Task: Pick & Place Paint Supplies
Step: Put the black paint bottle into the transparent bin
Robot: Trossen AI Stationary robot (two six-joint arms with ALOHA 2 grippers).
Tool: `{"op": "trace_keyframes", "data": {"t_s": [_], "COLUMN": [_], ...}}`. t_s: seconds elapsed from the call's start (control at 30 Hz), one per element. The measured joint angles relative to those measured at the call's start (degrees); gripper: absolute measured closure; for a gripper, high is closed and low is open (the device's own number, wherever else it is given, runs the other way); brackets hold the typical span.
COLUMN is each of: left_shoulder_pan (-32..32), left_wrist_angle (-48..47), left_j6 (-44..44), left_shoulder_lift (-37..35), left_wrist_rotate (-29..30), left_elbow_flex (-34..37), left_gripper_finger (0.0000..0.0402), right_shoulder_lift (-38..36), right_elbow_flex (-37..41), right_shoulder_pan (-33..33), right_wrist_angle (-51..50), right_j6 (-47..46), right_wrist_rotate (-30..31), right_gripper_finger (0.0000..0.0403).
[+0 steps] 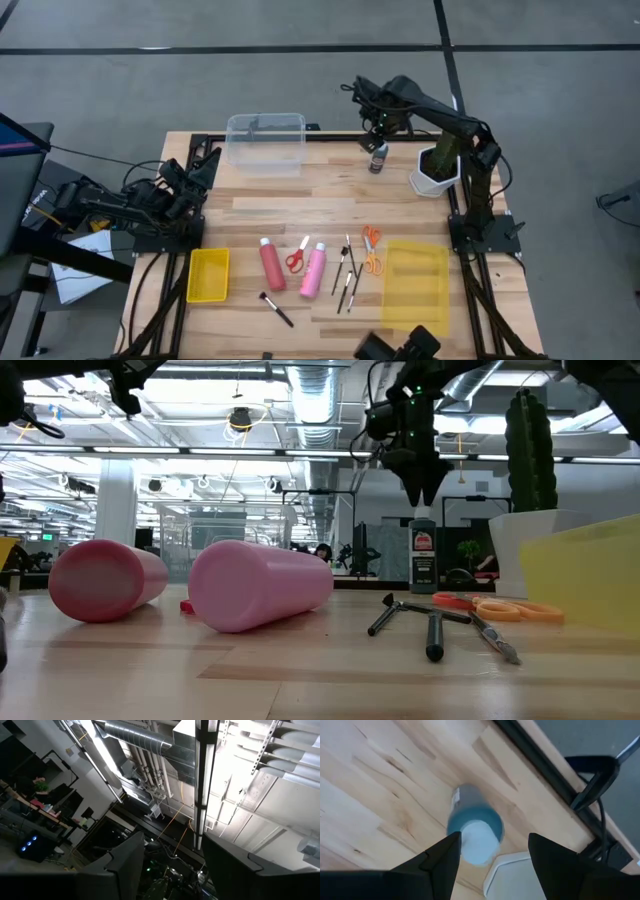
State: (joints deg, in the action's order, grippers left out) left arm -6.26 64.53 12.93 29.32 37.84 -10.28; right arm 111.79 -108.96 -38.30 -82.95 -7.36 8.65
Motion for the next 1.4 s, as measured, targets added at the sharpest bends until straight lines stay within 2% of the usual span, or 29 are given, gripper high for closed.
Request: {"op": "trace_keyframes", "data": {"t_s": [0.17,0.57,1.2,1.4], "left_shoulder_pan": [0.02,0.02,0.02,0.02], "left_wrist_angle": [0.0,0.0,0.0,0.0], "left_j6": [0.0,0.0,0.0,0.0], "left_shoulder_lift": [0.0,-0.01,0.0,0.0], "left_wrist_rotate": [-0.08,-0.02,0.16,0.14], "left_elbow_flex": [0.0,0.0,0.0,0.0], "left_gripper_finger": [0.0206,0.0206,0.0206,0.0206], "right_shoulder_lift": [-0.04,-0.04,-0.04,-0.04], "right_elbow_flex": [2.33,2.52,2.5,2.44], "right_shoulder_pan": [-0.51,-0.51,-0.46,0.04], "right_wrist_angle": [0.78,2.03,0.65,0.45], "right_j6": [-0.11,0.16,0.3,0.3], "right_wrist_rotate": [-1.54,-4.23,-4.38,-4.54], "right_gripper_finger": [0.0175,0.0181,0.0245,0.0289]}}
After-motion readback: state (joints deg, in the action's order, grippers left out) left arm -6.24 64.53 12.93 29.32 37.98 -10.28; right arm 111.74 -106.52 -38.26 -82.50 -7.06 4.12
